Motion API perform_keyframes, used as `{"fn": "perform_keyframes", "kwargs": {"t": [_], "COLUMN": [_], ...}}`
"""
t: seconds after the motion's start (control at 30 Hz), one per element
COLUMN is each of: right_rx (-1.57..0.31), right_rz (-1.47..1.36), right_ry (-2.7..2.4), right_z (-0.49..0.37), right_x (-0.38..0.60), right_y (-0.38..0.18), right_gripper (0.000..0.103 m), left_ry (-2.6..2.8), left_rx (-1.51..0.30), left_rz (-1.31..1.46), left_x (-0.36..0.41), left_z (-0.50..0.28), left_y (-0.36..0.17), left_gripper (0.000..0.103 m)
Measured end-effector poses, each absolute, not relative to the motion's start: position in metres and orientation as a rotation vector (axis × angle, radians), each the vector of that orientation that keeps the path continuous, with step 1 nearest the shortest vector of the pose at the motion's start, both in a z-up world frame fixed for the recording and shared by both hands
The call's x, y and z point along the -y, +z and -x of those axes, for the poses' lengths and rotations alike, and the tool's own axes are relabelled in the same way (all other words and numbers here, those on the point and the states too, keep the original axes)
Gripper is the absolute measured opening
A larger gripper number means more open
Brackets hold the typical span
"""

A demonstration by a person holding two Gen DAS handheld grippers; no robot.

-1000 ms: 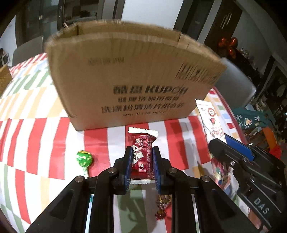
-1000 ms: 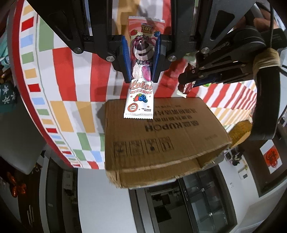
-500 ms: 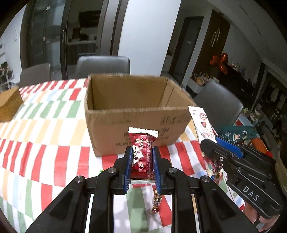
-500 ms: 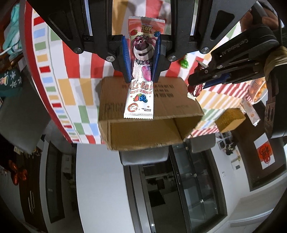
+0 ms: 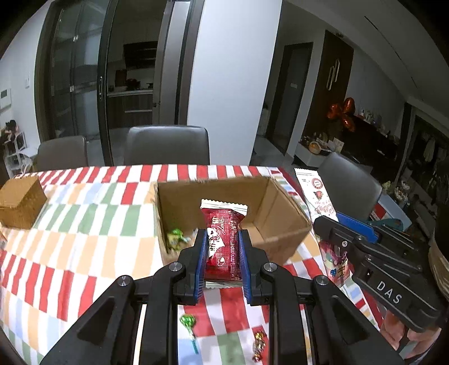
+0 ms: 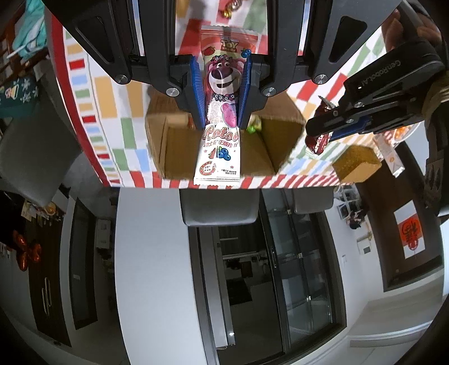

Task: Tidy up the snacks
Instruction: 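Carry the red candy and pink packet into the box and open both tools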

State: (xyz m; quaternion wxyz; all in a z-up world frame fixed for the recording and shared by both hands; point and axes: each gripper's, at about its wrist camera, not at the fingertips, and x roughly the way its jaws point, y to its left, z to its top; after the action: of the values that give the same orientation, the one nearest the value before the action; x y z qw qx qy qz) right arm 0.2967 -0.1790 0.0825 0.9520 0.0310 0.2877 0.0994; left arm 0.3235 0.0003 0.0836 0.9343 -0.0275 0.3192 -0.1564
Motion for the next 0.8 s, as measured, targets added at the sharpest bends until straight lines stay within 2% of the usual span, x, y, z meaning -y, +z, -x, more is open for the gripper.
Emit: {"fn": "perform_keyframes", "kwargs": {"t": [0.57,0.6,0.63,0.67,0.7,0.73,0.77,0.8], "right_rx": [-0.591,-0.592,-0.593,-0.593,-0.596,-0.601,-0.602,-0.597], "right_rz": [-0.031,-0.029,-0.027,-0.027,-0.026,-0.025,-0.026,-0.027], "right_ry": [0.201,0.2,0.2,0.203,0.203,0.196,0.184,0.168], "right_z": [-0.37,-0.373,-0.377,-0.38,-0.385,-0.387,-0.388,-0.386], "right_x": [0.176,0.176,0.175,0.175,0.175,0.175,0.176,0.176], "right_y": [0.087,0.087,0.086,0.085,0.085,0.083,0.083,0.081], "right_gripper": [0.024,0.024,0.024,0.03,0.036,0.049,0.054,0.054], "left_ry": [-0.326,-0.325,-0.315,-0.304,-0.293,-0.285,-0.281,-0.276], "left_rx": [-0.676,-0.677,-0.673,-0.671,-0.664,-0.657,-0.656,-0.652], "left_rz": [0.057,0.055,0.054,0.054,0.058,0.062,0.063,0.062], "left_x": [0.006,0.007,0.007,0.007,0.006,0.005,0.004,0.002], "left_z": [-0.399,-0.403,-0.407,-0.41,-0.411,-0.411,-0.411,-0.408], "left_y": [0.082,0.081,0.082,0.082,0.083,0.083,0.083,0.083], "left_gripper": [0.023,0.023,0.03,0.04,0.044,0.046,0.046,0.046]}}
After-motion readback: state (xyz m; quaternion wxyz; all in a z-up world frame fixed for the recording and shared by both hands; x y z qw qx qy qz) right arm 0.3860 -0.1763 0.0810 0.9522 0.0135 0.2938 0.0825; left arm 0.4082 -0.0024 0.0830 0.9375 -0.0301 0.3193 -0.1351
